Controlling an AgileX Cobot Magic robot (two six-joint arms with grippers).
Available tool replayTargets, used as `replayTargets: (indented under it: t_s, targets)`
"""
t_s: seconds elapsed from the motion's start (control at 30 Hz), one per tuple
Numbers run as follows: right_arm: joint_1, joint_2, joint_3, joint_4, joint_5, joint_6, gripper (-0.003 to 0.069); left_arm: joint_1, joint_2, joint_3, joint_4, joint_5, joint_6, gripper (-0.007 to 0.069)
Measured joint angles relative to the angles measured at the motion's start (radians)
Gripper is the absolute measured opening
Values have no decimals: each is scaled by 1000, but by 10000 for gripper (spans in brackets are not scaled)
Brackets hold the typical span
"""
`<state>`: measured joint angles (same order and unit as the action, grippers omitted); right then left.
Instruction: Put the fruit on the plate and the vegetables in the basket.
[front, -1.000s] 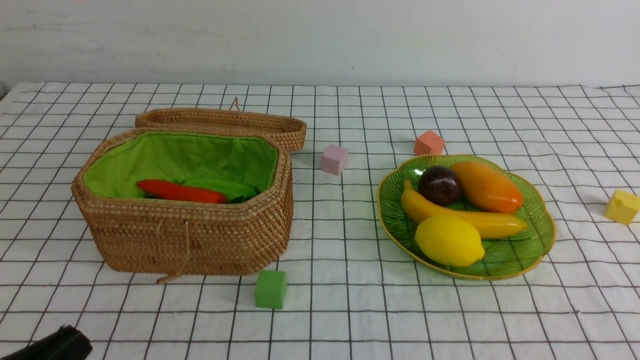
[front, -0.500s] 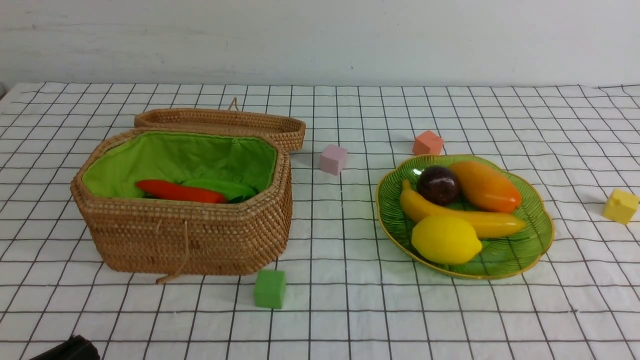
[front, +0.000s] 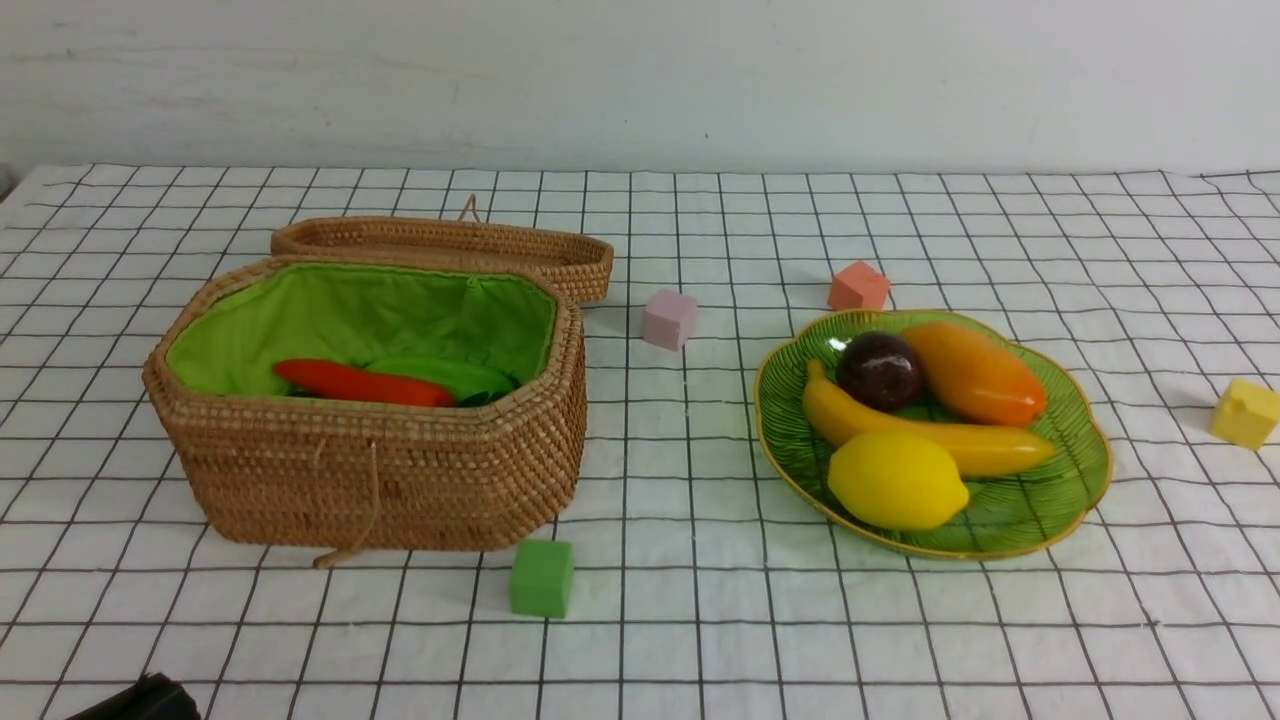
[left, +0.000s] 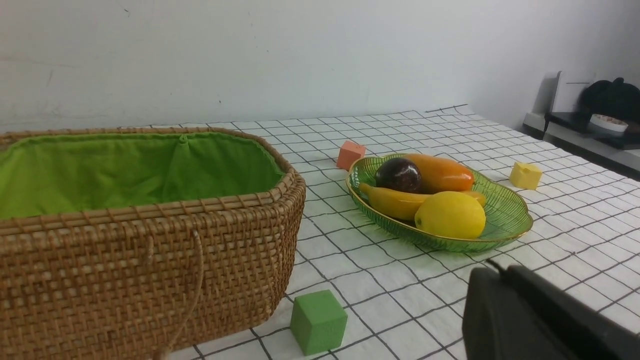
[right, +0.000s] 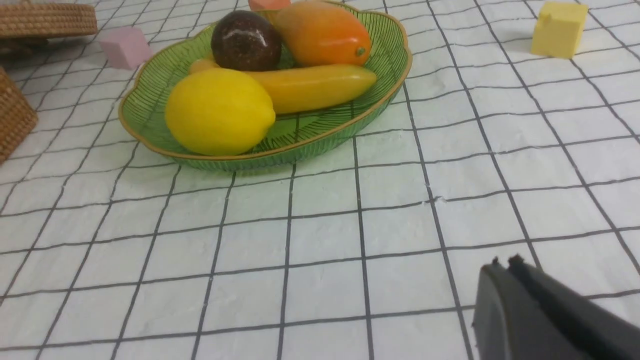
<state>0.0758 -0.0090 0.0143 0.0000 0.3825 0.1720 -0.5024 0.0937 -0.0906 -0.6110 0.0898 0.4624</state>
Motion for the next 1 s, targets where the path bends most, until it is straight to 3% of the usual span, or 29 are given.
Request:
replayTargets:
  t_s: [0.73,0.83,1.0]
  targets:
    - [0,-1,0,0,0,-1,3,1,2,4,0,-8,0,0]
    - [0,-1,0,0,0,-1,5,56,11,30,4,-90,-1,0]
    - [0,-1,0,0,0,-1,11,267,-37,100,12,-174,-27,-13]
